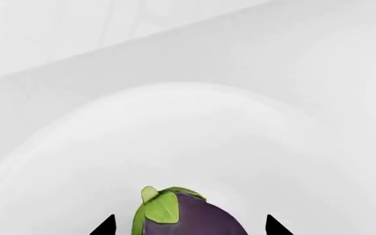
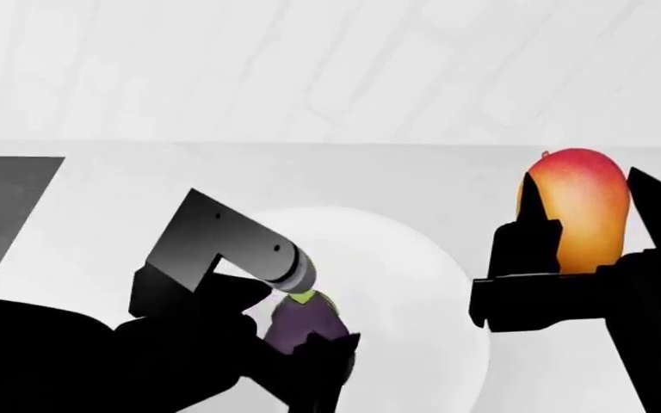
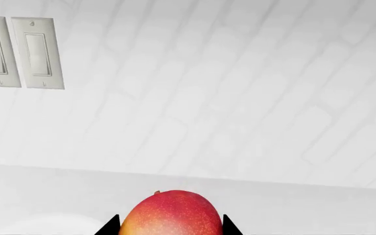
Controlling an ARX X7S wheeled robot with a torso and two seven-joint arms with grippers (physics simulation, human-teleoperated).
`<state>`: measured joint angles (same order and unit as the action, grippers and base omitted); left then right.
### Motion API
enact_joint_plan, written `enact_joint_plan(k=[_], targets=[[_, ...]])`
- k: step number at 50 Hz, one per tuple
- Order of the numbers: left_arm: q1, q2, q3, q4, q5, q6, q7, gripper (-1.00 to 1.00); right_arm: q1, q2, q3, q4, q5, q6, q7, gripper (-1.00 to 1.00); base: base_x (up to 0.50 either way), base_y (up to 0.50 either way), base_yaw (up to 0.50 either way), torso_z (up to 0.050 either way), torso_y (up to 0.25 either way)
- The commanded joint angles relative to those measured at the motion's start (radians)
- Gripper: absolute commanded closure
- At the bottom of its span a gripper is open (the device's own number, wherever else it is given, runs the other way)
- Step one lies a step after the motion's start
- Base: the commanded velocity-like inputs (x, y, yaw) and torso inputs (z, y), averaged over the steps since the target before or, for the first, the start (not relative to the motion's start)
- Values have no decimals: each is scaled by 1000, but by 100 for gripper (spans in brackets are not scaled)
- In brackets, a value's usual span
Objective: Pick the eggplants and mangos from the sink and place them in one bowl. Place the bell pepper in the other bowl. Then turn off the sink faucet.
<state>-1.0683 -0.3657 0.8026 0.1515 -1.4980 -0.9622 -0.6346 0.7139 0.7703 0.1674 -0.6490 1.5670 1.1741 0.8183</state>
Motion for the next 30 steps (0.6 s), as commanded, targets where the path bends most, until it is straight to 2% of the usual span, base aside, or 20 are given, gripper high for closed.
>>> enact_joint_plan(k=[1,13,17,21,25,30], targets=[[-11,17,-10,-2,-15,2,-6,-100,-15,-7,13,-7,-33,-10,-29,100,0,0,0,0,0],[-86,-2,-75,-4,-82,7,-37,-100,40,-17,-25,20,-29,-7,-27,100,0,0,0,1,0],[-137,-75,-146,39,-124,12,-43,-100,108,-36,-71,51,1,6,-17,100,0,0,0,0,0],[-163,-151,-198,83,-98,32,-39,-100,192,-67,-134,102,-8,26,-37,100,0,0,0,0,0],[-148,-253,-256,125,-108,47,-52,-100,287,-120,-210,170,-37,45,-79,100,0,0,0,0,0],[-58,-377,-316,185,-107,84,-76,-100,354,-181,-296,247,-129,41,-178,100,0,0,0,0,0]])
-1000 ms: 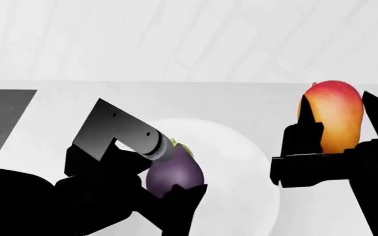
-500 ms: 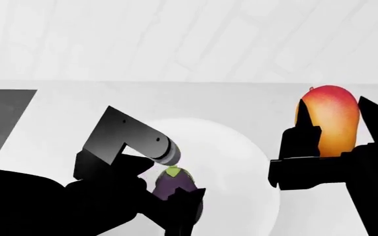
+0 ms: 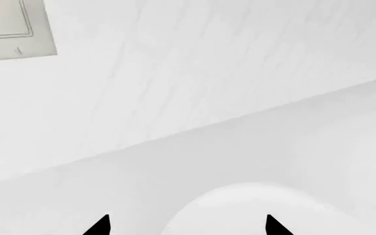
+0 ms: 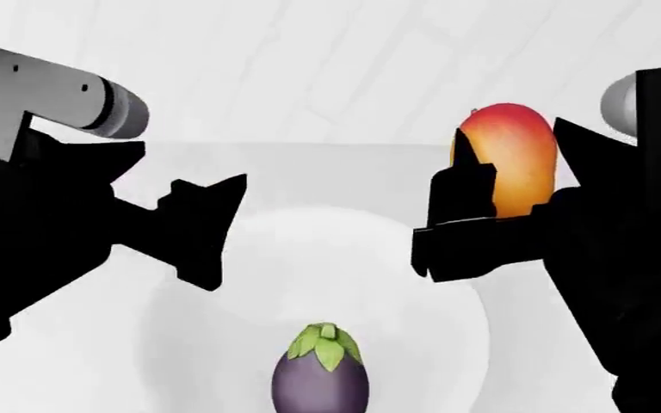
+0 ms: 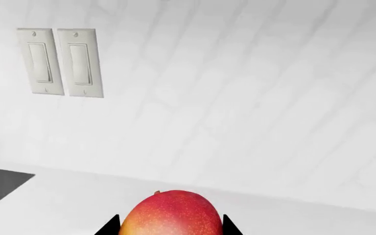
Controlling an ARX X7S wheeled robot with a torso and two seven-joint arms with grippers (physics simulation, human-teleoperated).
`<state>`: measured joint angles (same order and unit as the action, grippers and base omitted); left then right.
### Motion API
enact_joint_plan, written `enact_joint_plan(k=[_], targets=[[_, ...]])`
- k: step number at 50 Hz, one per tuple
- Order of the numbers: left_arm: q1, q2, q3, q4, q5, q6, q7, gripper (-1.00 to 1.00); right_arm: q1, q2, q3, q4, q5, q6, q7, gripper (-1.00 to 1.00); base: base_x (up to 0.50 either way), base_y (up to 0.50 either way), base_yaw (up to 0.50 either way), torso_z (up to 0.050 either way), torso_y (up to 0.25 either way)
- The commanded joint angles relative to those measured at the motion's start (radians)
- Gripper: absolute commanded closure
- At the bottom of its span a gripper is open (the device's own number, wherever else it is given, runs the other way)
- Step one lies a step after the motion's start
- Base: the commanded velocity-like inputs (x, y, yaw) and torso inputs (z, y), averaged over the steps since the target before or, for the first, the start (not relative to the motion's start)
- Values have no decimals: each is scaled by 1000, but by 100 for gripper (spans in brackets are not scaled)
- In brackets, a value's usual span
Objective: Pick the eggplants and mangos from the sink and place them in one bowl. Place the bell pepper in the other bowl. Then turn off the sink faucet.
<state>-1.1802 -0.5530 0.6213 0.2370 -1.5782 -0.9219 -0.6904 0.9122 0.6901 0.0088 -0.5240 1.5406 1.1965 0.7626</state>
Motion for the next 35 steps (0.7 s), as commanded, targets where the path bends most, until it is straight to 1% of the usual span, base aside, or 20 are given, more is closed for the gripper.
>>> enact_joint_plan(k=[1,4,7,9,14,20,23,29,35], targets=[[78,-207,-148,100,-26,59,-28,-100,168,-115,-159,138,-120,18,-147,100,0,0,0,0,0],[115,-256,-180,90,3,92,-13,-100,208,-152,-221,186,-167,23,-201,100,0,0,0,0,0],[135,-284,-199,90,7,106,-4,-100,246,-198,-277,244,-222,5,-268,100,0,0,0,0,0],[150,-301,-211,97,14,118,-4,-100,245,-220,-313,270,-253,-8,-308,100,0,0,0,0,0],[202,-321,-222,99,34,146,4,-100,219,-246,-364,312,-290,-22,-348,100,0,0,0,0,0],[227,-320,-227,96,51,168,13,-100,208,-269,-405,340,-306,-20,-363,100,0,0,0,0,0],[243,-329,-232,93,55,176,22,-100,177,-271,-408,342,-288,-6,-341,100,0,0,0,0,0],[242,-318,-226,89,64,179,23,-100,182,-278,-409,356,-253,27,-310,100,0,0,0,0,0],[263,-332,-237,88,63,191,34,-100,164,-284,-425,373,-255,31,-301,100,0,0,0,0,2]])
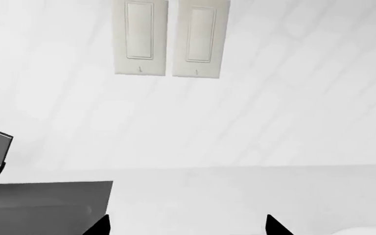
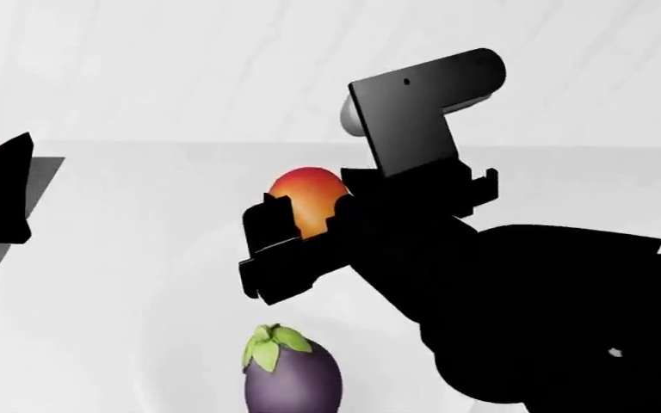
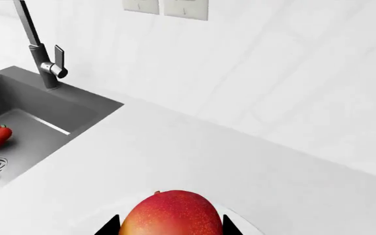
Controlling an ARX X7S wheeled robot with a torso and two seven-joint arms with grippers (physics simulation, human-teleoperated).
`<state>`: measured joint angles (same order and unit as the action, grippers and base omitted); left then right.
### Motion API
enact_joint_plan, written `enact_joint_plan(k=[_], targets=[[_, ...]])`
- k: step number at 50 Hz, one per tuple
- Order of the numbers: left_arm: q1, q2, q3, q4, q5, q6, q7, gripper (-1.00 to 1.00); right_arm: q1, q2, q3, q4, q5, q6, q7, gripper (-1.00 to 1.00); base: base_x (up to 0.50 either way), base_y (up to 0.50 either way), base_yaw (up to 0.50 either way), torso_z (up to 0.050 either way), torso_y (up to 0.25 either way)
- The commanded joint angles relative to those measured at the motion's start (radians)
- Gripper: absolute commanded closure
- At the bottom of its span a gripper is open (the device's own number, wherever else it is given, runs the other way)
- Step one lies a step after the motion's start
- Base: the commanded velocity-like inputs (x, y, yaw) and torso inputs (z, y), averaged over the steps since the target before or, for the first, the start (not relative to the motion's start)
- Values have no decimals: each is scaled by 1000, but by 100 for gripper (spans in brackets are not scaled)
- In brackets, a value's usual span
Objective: Pick the eggplants and mangos from the sink and place them in one bowl. Place the bell pepper in the other bowl. Then turn off the sink faucet.
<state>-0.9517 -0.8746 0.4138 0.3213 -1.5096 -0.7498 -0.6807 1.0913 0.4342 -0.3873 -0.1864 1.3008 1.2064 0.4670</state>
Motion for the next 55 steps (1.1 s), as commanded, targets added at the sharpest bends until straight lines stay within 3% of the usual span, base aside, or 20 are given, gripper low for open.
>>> enact_joint_plan(k=[1,21,45,46,55], targets=[[35,-10,-29,4,-5,20,24,-100,-19,-30,-26,40,-10,23,1,100,0,0,0,0,0],[52,-10,-30,4,4,32,29,-100,-31,-54,17,112,92,62,124,100,0,0,0,0,0],[70,-7,-26,-11,16,42,38,-100,-38,-64,-13,158,105,65,128,100,0,0,0,0,0],[70,-6,-26,-12,16,41,39,-100,-36,-64,-12,161,109,67,133,-100,0,0,0,0,0],[62,3,-19,-16,20,38,39,-100,-21,-63,8,158,145,67,156,-100,0,0,0,1,0]])
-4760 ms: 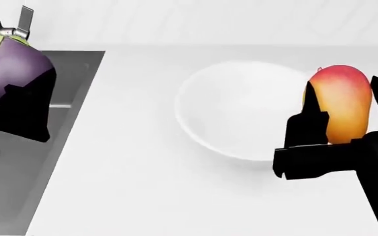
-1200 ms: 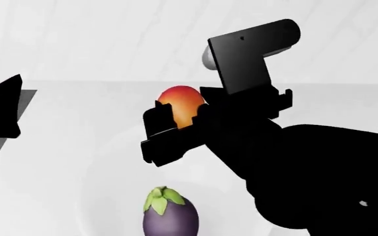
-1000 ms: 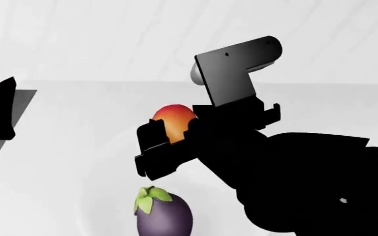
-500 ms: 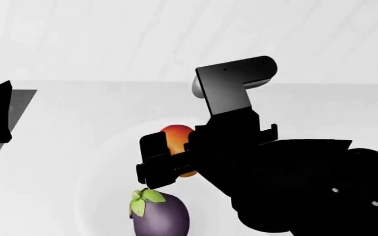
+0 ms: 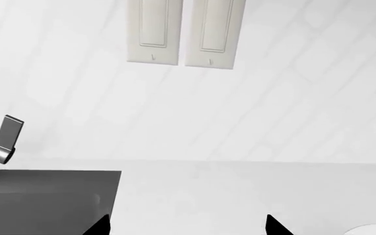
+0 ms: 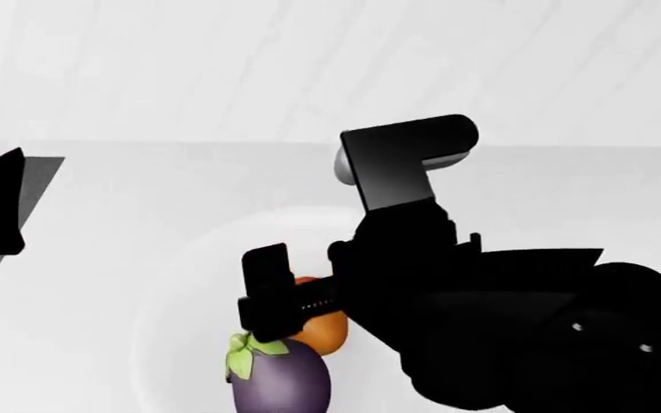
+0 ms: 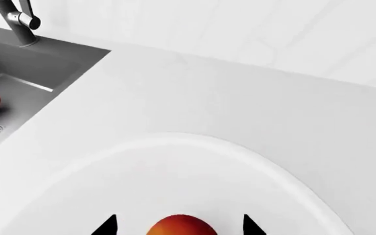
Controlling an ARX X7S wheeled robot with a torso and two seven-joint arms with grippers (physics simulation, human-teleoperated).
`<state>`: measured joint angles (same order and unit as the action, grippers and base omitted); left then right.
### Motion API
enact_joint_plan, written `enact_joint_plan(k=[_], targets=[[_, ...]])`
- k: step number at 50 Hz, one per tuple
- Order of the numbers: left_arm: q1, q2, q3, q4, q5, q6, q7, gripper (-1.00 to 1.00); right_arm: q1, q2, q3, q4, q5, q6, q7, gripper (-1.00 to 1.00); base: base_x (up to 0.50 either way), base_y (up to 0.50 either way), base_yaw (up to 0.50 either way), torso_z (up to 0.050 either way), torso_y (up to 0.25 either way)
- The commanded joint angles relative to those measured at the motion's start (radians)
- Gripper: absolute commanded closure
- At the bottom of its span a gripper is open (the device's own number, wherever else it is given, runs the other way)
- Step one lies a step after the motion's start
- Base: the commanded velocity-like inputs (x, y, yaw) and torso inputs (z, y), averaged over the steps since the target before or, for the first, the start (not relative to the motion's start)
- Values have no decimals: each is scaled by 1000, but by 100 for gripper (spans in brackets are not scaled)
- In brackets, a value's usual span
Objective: Pick the eggplants and mangos from the sink and place them in one bowl. Place the bell pepper in the other bowl. Then turn off the sink faucet.
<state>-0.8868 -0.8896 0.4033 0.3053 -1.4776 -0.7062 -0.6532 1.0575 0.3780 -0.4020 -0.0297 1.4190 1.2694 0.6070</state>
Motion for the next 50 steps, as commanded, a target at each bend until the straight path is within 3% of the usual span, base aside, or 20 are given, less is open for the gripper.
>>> enact_joint_plan(k=[1,9,15,24,32,41,50], targets=[[-3,18,-8,0,-12,-6,12,-100,17,-7,25,1,32,5,21,-100,0,0,0,0,0],[-12,13,-11,-3,-16,-10,14,-100,147,-5,61,-20,65,10,52,-100,0,0,0,0,0],[-21,20,-4,-2,-13,-16,10,-100,215,56,108,-116,97,22,120,-100,0,0,0,0,2],[-35,38,21,-2,24,-24,13,-100,7,253,284,-441,51,-104,98,-100,0,0,0,0,0],[-21,45,69,31,185,8,64,-100,-321,378,514,-609,37,-223,99,-100,0,0,0,0,0],[-12,38,102,56,285,22,64,-100,-380,401,553,-622,104,-226,133,-100,0,0,0,0,0],[22,37,104,53,268,17,32,-100,-365,415,529,-599,89,-210,123,-100,0,0,0,0,0]])
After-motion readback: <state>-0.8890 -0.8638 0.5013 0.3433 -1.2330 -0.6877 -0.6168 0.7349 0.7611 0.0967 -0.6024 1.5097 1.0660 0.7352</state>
